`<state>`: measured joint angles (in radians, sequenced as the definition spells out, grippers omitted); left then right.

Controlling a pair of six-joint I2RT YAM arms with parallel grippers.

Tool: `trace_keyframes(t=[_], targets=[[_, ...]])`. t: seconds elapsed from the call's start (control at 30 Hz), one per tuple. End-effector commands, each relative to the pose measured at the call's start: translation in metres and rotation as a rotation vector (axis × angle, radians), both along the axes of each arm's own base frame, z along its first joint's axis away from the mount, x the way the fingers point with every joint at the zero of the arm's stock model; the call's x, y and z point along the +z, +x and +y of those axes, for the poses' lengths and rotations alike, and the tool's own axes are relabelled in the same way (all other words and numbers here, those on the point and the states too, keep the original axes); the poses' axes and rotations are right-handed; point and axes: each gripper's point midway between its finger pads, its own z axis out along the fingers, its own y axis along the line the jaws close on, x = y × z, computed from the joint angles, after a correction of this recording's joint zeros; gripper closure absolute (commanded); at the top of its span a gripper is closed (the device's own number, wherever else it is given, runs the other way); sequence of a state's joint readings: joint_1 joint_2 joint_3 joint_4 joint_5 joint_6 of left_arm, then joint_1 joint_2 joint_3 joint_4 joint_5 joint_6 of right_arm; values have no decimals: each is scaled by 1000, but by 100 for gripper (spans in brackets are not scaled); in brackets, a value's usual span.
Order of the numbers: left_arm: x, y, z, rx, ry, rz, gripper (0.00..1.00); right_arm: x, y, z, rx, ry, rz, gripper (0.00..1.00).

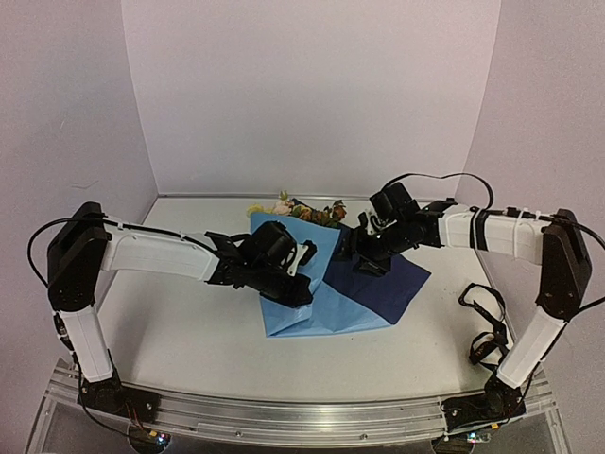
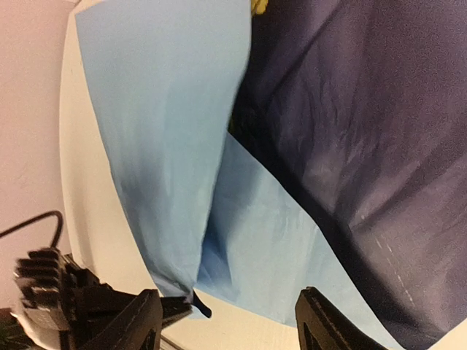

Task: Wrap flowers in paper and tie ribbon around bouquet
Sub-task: Fold the 1/4-folded wrapping paper at the center of the board.

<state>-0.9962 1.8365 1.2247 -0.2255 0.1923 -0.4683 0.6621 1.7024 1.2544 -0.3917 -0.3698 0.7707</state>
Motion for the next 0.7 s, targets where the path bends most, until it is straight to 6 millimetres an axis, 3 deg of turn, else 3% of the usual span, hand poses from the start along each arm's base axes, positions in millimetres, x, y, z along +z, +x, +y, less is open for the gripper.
trace_keyframes(t=[0.0, 0.2, 0.4, 0.57, 0.67], targets=[[18, 3, -19, -36, -58, -34, 100, 10, 30, 11, -66, 49, -61, 34], [17, 3, -20, -42, -59, -29, 100, -3, 53, 29, -88, 72, -20, 37], [16, 3, -21, -46, -57, -28, 100, -14, 70, 33, -136, 98, 16, 48], [16, 3, -23, -51, -57, -26, 100, -17, 77, 33, -148, 116, 34, 79], [19, 3, -21, -50, -55, -31, 93, -23, 78, 29, -146, 107, 37, 98]])
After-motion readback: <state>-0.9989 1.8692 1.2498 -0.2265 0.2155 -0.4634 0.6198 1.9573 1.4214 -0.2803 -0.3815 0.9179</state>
